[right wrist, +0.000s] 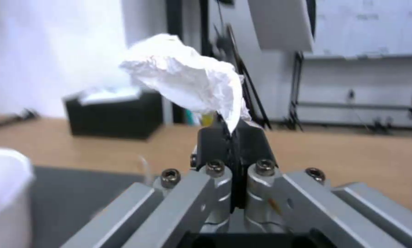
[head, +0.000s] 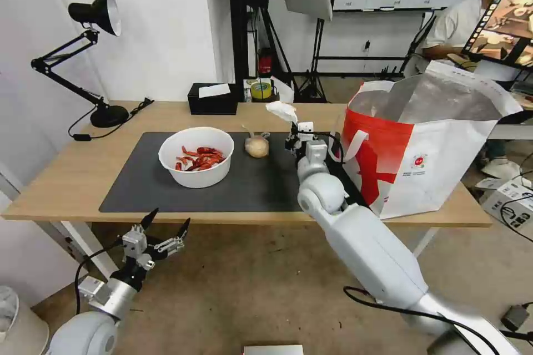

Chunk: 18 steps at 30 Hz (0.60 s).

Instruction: Pick up the trash from the table and place it into the takeout bag.

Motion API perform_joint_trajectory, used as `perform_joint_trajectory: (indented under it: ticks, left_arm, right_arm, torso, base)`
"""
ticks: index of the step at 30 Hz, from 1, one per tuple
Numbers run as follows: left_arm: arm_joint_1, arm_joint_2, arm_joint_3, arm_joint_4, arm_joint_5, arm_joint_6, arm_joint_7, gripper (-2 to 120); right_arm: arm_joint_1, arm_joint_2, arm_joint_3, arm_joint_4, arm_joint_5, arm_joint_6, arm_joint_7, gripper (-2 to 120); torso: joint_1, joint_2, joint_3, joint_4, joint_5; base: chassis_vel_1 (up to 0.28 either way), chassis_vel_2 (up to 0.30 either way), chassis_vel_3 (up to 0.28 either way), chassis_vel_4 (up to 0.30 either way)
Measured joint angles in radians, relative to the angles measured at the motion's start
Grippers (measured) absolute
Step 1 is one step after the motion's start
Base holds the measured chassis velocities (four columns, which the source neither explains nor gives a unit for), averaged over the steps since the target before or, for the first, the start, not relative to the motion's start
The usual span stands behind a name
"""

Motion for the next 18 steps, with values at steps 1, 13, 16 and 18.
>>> perform_joint_trajectory:
  ticks: [1,13,16,18]
  left_arm:
    - [0.0,-0.001,0.001,0.0,0.001,0.0,0.0,100]
    - [0.013,-0.002,-0.004,-0.016,0.014,-0.002,0.0,100]
    - [0.017,-0.003,-0.005,-0.02,0.016,-0.003,0.0,100]
    - [0.019,-0.003,-0.005,-0.021,0.016,-0.003,0.0,100]
  right_arm:
    - [-0.017,-0.006,0.008,0.014,-0.013,0.037,-0.022,0]
    - [-0.094,-0.059,0.07,0.15,-0.099,0.127,-0.049,0]
    - [-0.106,-0.075,0.11,0.199,-0.127,0.148,-0.043,0]
    - [-0.114,-0.081,0.127,0.222,-0.135,0.151,-0.035,0]
  torso:
    - [0.0,0.0,0.0,0.0001,-0.0001]
    - [0.0,0.0,0.0,0.0001,-0.0001]
    - [0.0,0.0,0.0,0.0001,-0.0001]
    - [0.0,0.0,0.0,0.0001,-0.0001]
  base:
    - [0.0,0.0,0.0,0.0]
    - [0.0,0.0,0.0,0.0]
    - [0.0,0.0,0.0,0.0]
    - [0.0,0.0,0.0,0.0]
